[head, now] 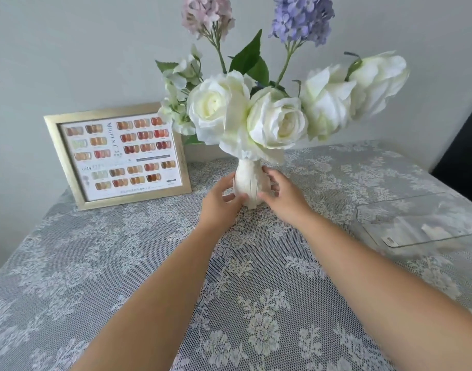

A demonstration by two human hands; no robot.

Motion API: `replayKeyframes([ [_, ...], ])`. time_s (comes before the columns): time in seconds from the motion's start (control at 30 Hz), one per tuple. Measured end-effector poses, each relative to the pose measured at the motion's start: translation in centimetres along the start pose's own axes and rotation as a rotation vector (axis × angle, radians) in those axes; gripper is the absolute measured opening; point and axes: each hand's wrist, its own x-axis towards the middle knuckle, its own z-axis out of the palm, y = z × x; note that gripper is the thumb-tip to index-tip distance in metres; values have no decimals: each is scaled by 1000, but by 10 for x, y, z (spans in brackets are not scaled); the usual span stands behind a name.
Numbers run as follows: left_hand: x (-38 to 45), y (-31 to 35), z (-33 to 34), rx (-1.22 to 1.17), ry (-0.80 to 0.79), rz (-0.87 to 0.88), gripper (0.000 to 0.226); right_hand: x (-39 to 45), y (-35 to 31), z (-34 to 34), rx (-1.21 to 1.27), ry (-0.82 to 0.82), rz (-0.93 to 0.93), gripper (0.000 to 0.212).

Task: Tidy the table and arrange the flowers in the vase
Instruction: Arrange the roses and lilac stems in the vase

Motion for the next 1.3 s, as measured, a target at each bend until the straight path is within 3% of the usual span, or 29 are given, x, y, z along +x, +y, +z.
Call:
replayKeyframes([
  [0.63, 62, -14, 17, 82, 125, 11, 53, 63, 22, 19, 1, 22, 72, 61],
  [1.3, 72, -31, 30, 332, 121, 113, 66, 66, 32, 23, -69, 80, -26, 61],
])
